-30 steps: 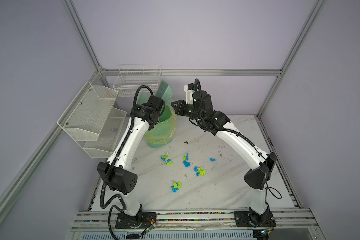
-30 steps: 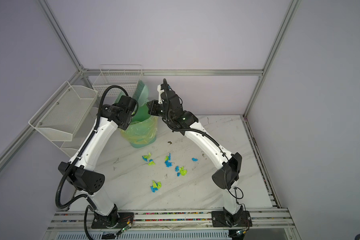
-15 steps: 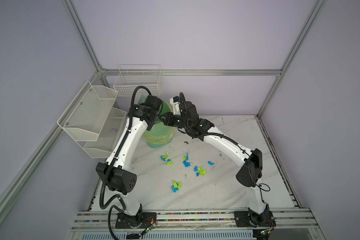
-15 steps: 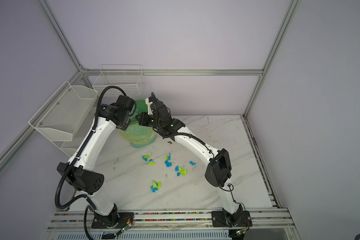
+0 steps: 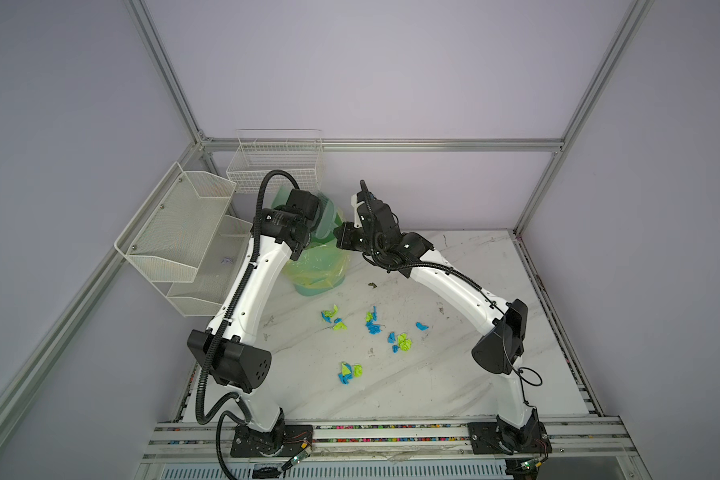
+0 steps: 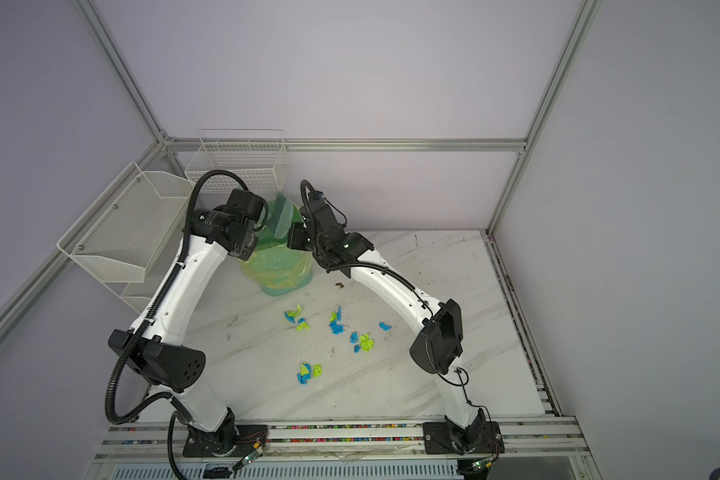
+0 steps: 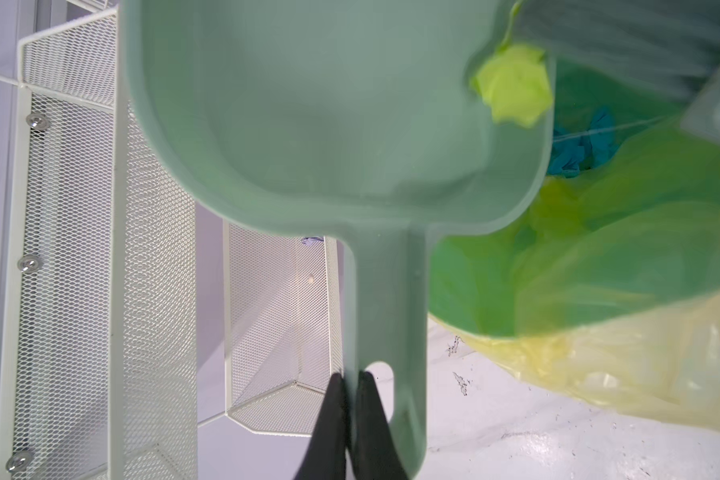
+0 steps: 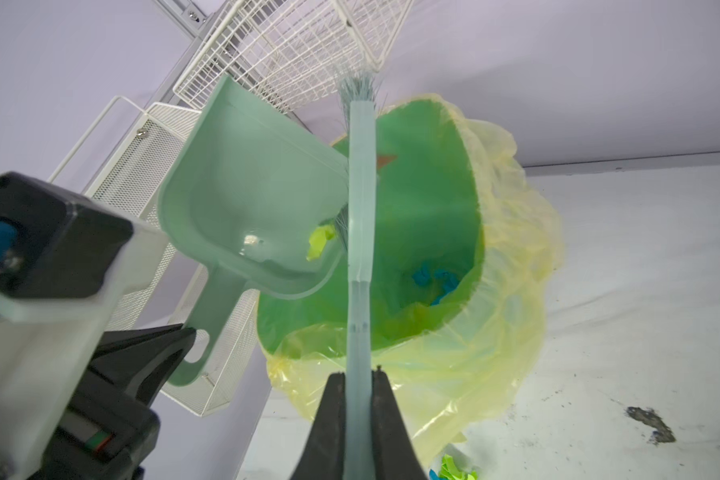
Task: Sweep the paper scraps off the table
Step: 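Tilt the dustpan over the bin with the left while the right brushes scraps in, then lower the empty dustpan to the table with the left while the right withdraws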
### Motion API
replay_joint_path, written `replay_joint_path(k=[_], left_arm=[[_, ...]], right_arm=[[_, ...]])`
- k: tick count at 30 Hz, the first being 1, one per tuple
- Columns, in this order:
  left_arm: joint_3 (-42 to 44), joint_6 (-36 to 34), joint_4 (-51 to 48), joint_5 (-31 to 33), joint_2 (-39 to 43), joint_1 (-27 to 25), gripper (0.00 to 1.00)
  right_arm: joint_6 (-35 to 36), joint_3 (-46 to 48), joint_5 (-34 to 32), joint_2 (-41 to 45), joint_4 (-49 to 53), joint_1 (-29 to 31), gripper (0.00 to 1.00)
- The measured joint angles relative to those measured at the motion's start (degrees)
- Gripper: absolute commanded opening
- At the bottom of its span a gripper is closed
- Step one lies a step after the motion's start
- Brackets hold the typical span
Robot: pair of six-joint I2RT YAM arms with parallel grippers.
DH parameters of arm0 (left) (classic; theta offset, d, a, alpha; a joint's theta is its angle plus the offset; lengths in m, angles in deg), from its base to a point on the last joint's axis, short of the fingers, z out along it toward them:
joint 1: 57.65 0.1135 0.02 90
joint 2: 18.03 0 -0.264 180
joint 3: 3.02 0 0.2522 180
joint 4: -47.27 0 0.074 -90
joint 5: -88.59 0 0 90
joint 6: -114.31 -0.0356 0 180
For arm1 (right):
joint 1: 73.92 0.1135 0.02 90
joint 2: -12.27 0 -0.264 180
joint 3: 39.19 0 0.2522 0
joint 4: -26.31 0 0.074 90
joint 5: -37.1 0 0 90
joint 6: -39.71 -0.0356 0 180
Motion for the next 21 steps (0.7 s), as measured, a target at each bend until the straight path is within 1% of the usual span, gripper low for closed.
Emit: replay_joint_path(k=[4, 10, 16, 21], left_arm=[[0.0, 0.0, 0.6, 2.1, 0.1, 0.0, 0.0], [0.0, -0.1, 1.5, 6.1, 0.3, 0.0, 0.0], [0.0, -1.3, 4.1, 14.2, 0.3, -1.4, 0.0], [2.7, -5.1, 8.2, 21.6, 0.3, -4.6, 0.0]], right_arm=[[0.7, 0.7, -2.2, 0.3, 0.9, 0.0, 0.0], [1.0, 7.0, -2.3, 4.3, -3.2, 0.0, 0.0], [1.0, 13.6, -1.7, 11.6, -8.4, 0.0, 0.0], [2.1, 18.0, -3.0, 19.8, -10.7, 0.0, 0.0]])
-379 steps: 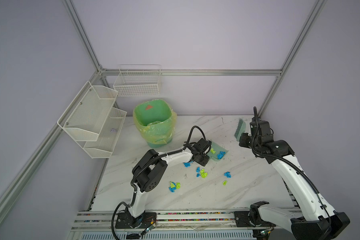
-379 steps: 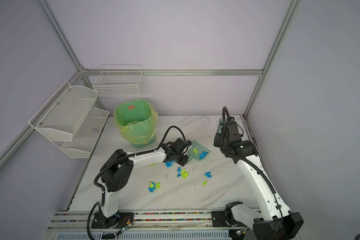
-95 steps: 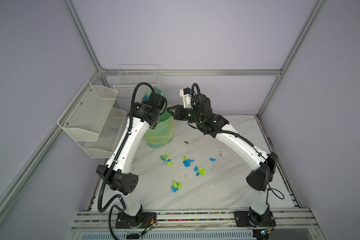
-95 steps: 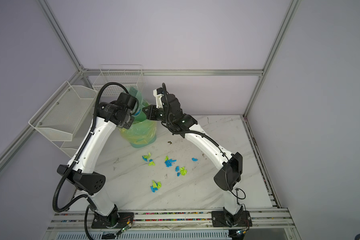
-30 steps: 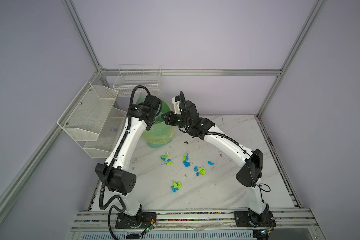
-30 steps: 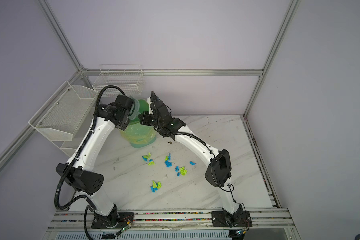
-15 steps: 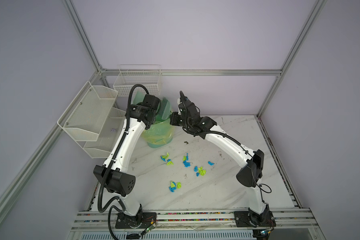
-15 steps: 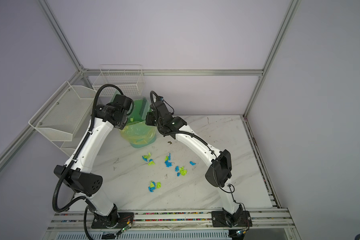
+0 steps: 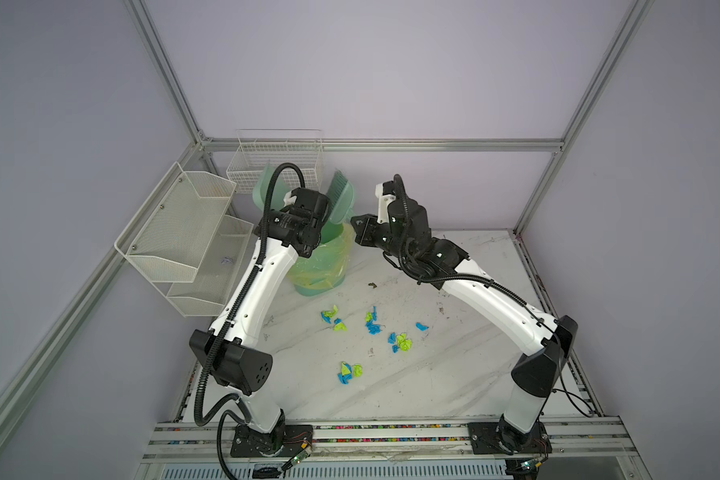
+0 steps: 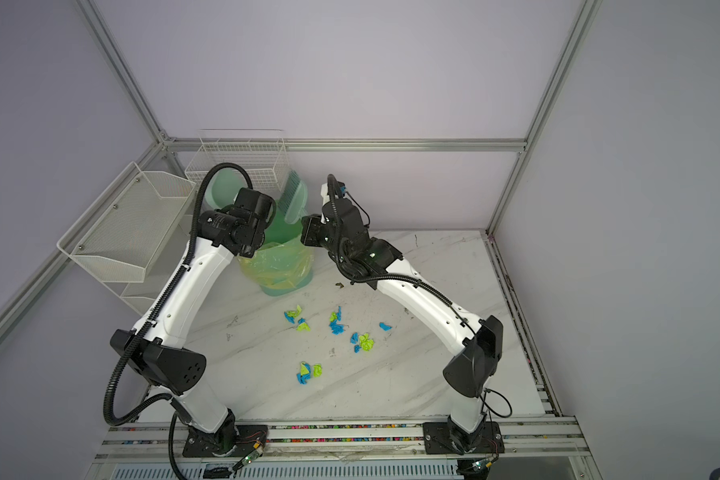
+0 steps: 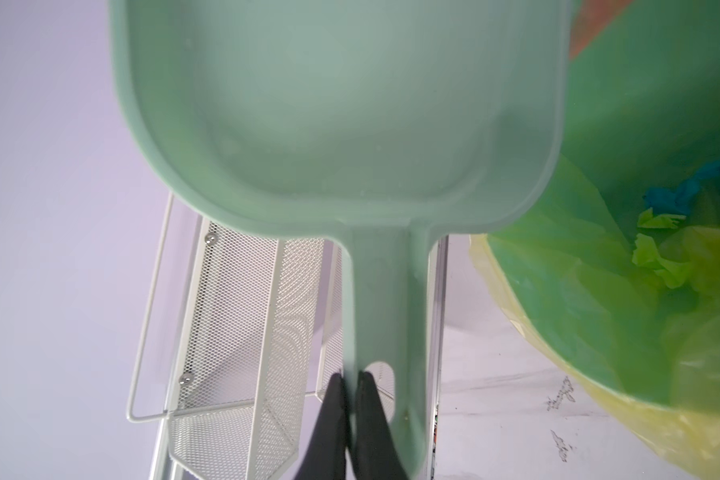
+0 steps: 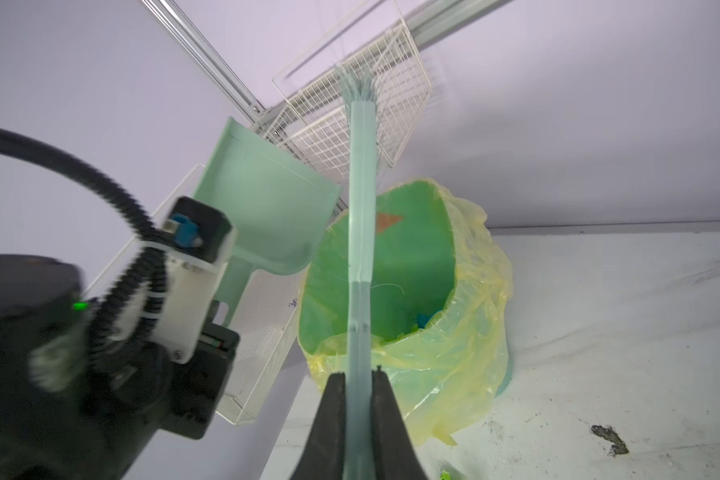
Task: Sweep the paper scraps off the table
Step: 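Lower the empty dustpan to the table with the left while the right withdraws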
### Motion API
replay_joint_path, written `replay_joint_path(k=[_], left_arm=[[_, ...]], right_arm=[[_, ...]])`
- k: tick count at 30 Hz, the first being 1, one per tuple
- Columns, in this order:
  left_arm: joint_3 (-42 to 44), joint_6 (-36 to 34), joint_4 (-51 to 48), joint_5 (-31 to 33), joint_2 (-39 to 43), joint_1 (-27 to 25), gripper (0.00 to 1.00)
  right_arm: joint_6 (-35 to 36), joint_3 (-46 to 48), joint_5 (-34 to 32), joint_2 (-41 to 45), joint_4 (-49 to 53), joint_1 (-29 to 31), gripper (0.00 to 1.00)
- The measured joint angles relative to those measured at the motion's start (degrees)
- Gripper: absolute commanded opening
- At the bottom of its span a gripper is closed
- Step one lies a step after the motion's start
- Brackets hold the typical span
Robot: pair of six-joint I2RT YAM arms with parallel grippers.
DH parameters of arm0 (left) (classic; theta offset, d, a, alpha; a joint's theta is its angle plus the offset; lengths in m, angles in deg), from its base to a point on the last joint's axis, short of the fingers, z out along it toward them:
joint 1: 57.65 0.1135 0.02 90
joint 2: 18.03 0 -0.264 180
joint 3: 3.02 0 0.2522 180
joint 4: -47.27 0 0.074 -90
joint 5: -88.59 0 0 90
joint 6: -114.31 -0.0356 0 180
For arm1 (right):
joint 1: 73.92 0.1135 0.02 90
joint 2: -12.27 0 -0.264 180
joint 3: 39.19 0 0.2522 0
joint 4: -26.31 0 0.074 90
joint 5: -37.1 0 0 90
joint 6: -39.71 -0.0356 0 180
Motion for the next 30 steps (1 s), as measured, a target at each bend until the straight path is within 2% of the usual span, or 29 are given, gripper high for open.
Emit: replay_joint_path(k=[4, 8, 13, 19, 24, 30], left_arm=[[2.9, -1.8, 1.5, 1.8, -0.1, -1.7, 0.0], [3.1, -1.2, 1.2, -1.2, 0.5, -1.9, 0.0], [2.9, 2.9, -2.4, -10.5, 4.6, -2.4, 0.0], [2.9, 7.4, -6.0, -24.1, 9.7, -5.8, 0.0], [3.0, 9.7, -6.6, -35.2, 12.6, -8.4, 0.0], [5.7, 11.7, -6.5, -46.8, 16.5, -8.6, 0.0]], right_arm=[[0.8, 4.5, -1.6, 6.9, -0.4, -0.1, 0.0], [1.1, 9.9, -3.3, 13.0, -0.1, -1.1, 0.0], [1.1, 17.0, -5.1, 18.5, 3.0, -4.1, 0.0], [1.3, 22.2, -6.8, 22.2, 9.8, -9.5, 0.0], [1.6, 24.9, -8.1, 23.5, 15.8, -12.9, 0.0], [1.8, 27.6, -9.8, 23.1, 22.6, -13.5, 0.0]])
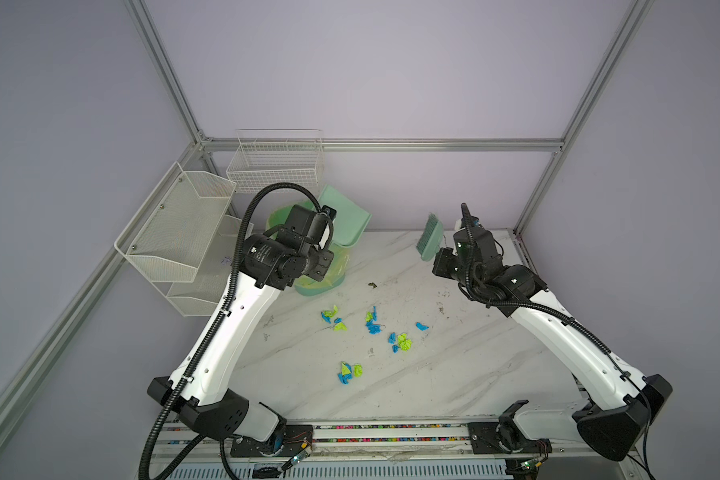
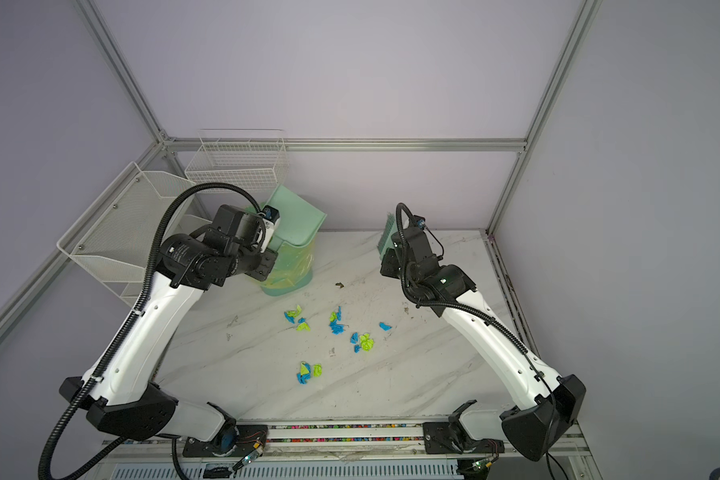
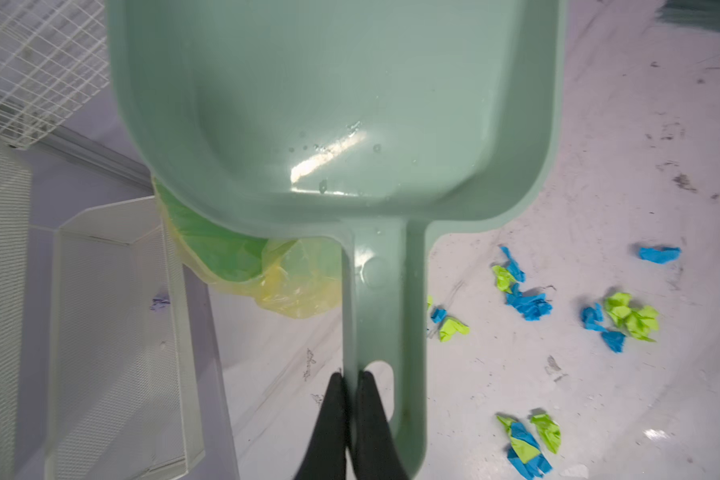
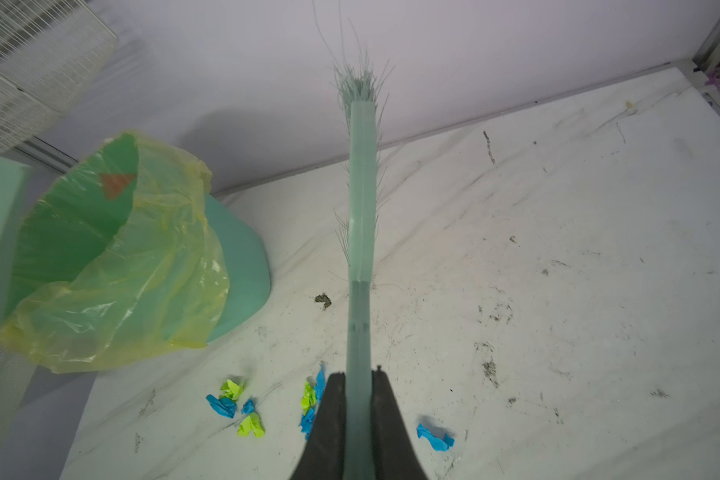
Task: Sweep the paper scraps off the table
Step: 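Lower the empty dustpan to the table with the left while the right withdraws, then set the dustpan flat beside the remaining scraps with the left gripper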
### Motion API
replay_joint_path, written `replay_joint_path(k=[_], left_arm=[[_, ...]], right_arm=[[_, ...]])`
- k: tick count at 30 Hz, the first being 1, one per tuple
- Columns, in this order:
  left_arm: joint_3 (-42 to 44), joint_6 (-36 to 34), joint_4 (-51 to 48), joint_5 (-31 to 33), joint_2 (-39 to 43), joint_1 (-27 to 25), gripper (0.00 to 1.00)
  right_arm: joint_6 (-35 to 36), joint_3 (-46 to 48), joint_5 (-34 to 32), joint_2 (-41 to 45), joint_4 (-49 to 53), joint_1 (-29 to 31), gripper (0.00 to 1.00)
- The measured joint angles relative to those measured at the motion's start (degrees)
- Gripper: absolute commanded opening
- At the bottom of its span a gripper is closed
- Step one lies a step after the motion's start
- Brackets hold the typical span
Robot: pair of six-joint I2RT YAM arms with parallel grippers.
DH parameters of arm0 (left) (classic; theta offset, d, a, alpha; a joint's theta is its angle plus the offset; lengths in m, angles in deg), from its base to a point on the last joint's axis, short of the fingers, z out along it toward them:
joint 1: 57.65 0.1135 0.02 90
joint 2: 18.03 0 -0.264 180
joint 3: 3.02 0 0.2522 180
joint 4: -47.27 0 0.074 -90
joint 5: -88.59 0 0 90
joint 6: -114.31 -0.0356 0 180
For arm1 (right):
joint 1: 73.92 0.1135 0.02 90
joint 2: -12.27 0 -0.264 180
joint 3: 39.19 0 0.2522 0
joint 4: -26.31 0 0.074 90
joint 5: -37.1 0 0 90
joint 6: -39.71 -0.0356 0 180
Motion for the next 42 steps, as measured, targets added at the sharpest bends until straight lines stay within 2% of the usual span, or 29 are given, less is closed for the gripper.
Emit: replay_joint_path(k=[9, 14, 21, 26, 42], left_arm=[[13.1, 1.7, -0.2, -15.9, 4.2, -0.4, 0.0], [19.8, 2.8, 0.7, -21.6, 5.4, -0.9, 0.0], [27.2, 4.5, 2.0, -24.5, 6.2, -1.9, 0.0], [31.7, 6.5, 3.2, -24.7, 5.6, -5.4, 0.0], [38.1, 11.9, 2.9, -26.2, 4.1, -12.0, 0.0]], right_arm=[[0.6, 0.3, -2.8, -3.2, 10.1, -0.3, 0.0], [0.6, -0.3, -3.6, -6.3, 14.4, -0.5, 0.0], [0.7, 0.0, -3.7, -8.0, 18.8, -0.5, 0.0], [1.4, 1.0, -3.7, -8.9, 20.4, -0.5, 0.0], [5.8, 3.7, -3.1, -10.3, 21.7, -0.5, 0.0]])
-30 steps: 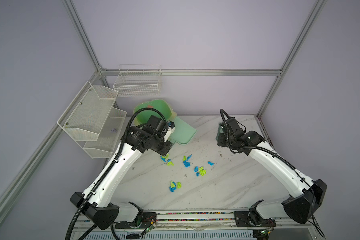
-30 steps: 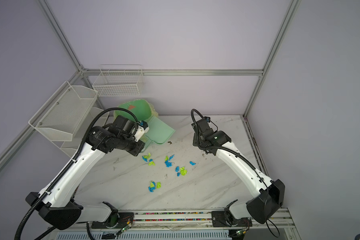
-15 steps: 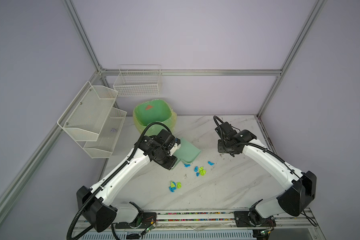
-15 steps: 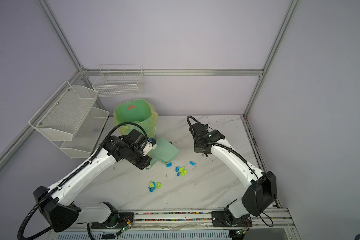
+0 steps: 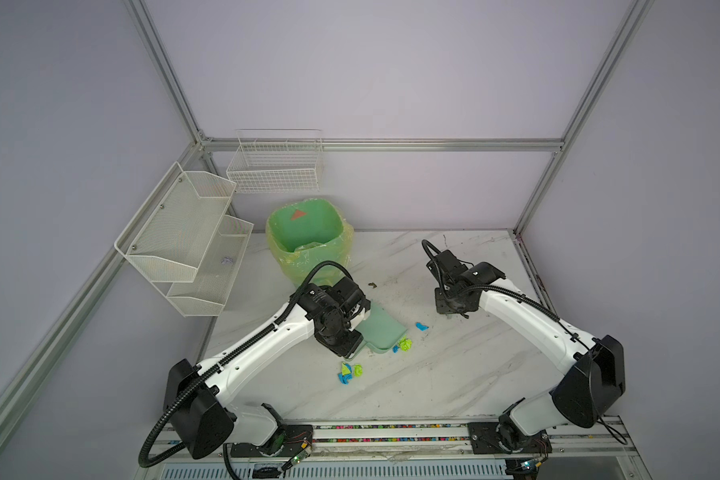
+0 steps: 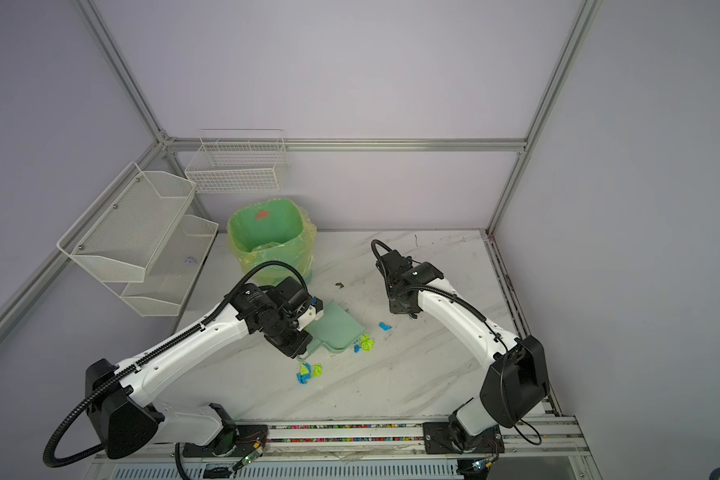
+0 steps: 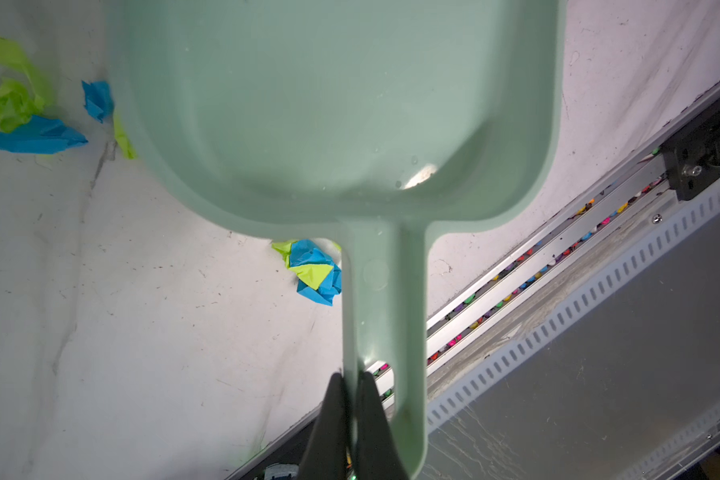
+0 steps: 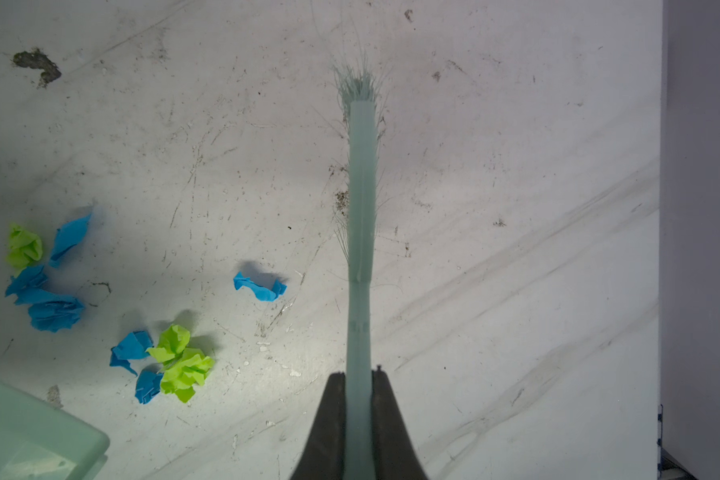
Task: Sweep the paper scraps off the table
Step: 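Set the dustpan flat beside the remaining scraps with the left gripper, then sweep scraps into the dustpan with the right gripper's brush toward the left gripper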
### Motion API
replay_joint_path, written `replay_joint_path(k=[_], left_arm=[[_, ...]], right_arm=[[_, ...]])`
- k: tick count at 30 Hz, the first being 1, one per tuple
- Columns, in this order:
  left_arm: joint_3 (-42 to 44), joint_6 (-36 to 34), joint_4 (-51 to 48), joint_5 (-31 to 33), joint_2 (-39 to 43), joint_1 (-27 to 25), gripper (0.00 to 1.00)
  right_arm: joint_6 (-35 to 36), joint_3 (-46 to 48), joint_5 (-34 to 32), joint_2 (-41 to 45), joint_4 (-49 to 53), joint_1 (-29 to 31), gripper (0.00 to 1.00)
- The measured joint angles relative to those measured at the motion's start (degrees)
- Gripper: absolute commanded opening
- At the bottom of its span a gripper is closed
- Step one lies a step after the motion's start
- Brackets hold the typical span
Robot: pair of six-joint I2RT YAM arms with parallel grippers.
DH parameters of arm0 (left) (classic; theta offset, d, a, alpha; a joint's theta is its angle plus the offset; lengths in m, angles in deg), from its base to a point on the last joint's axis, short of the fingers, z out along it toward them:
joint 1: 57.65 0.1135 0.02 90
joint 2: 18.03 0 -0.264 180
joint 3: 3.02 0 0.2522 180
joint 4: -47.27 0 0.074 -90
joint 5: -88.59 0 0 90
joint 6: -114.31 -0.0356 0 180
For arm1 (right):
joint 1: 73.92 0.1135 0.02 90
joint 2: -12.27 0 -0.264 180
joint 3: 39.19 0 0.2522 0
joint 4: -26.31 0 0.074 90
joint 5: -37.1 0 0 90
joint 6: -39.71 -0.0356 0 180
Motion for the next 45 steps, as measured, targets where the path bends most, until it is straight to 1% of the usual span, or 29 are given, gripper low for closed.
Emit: replay_joint_path(k=[12, 20, 24, 30, 39, 45], left_arm=[[3.7, 3.7, -3.5, 0.2, 0.0, -2.0, 0.0], [4.3, 5.4, -4.1, 0.3, -1.1, -5.6, 0.0], [4.3, 6.1, -4.4, 0.6, -1.8, -6.2, 0.0], [5.7, 7.4, -3.3, 0.9, -2.3, -6.8, 0.0], [7.4, 8.9, 0.1, 1.3, -5.5, -8.1, 0.0], [7.8, 9.5, 1.8, 1.7, -6.8, -8.5, 0.0]], right_arm=[[3.1, 0.2, 1.3, -0.7, -0.8, 0.0, 0.0], [4.5, 0.4, 1.6, -1.6, -1.1, 0.0, 0.0], [4.9, 0.9, 2.1, -1.7, -1.9, 0.0, 0.0], [5.0, 1.0, 2.7, -2.1, -2.4, 0.0, 0.0], [5.8, 1.3, 3.2, -2.1, -2.8, 0.0, 0.0], [7.0, 2.7, 5.5, -1.5, -4.2, 0.0, 0.0]])
